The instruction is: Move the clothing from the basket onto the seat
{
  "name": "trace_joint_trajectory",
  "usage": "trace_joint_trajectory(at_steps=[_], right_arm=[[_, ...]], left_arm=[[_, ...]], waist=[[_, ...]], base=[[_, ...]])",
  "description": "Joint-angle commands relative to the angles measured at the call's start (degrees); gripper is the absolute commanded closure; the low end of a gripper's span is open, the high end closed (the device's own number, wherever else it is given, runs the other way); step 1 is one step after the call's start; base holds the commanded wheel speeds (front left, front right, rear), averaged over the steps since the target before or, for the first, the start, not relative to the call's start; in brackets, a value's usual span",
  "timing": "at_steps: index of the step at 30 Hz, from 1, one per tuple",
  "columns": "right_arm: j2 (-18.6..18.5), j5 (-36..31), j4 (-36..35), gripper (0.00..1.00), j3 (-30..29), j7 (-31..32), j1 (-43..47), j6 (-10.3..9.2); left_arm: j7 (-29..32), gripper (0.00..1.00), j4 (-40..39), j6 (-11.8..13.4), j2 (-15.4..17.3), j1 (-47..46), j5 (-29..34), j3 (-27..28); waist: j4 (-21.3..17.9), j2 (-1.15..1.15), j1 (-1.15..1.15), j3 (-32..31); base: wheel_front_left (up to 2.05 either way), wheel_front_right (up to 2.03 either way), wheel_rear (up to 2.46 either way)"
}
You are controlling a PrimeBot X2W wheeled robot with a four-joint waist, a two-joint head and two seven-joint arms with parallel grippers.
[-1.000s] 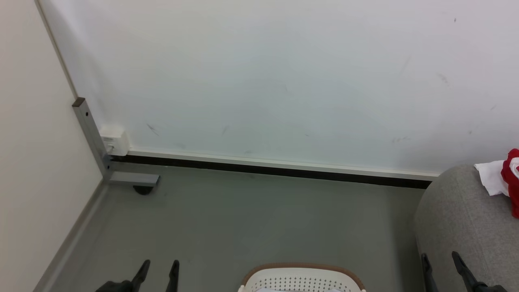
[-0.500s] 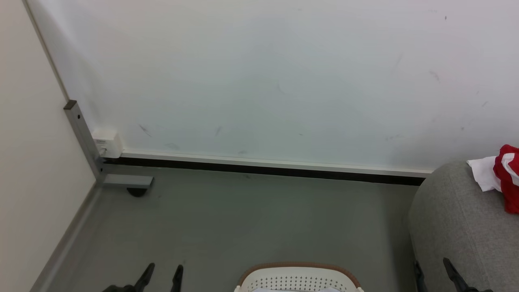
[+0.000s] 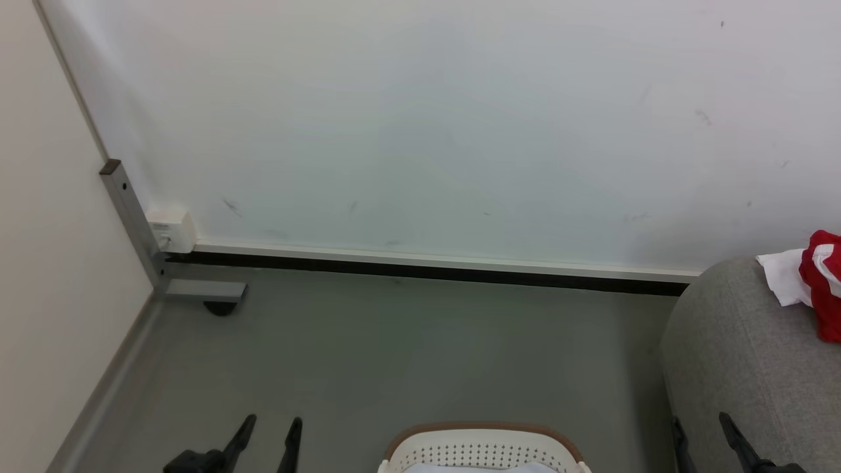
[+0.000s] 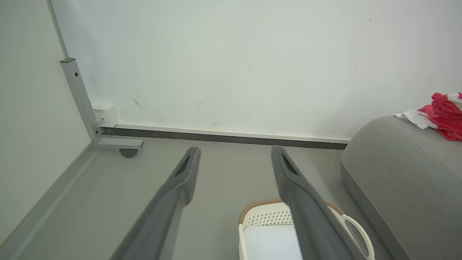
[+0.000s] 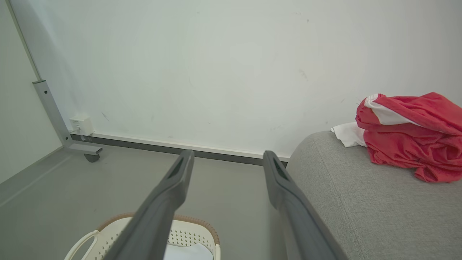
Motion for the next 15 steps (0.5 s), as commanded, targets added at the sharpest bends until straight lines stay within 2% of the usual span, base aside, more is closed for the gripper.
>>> trace_joint_trajectory(at_steps=[1, 15], right_arm=[[-0.1, -0.3, 0.1, 0.00, -0.2, 0.0, -0.5, -0.16], [-0.1, -1.4, 0.7, 0.00, -0.4, 0.0, -1.3, -0.16]], left_arm=[[0.0, 0.00, 0.3, -0.2, -0.1, -0.5, 0.6, 0.2], [0.0, 0.00, 2.5, -0.9, -1.1, -2.5, 1.4, 1.2]], waist=[[-0.2, 0.00, 0.00, 0.1], [-2.2, 0.00, 0.00, 0.9]], base=[[0.00, 0.00, 0.00], [0.00, 0.00, 0.00]])
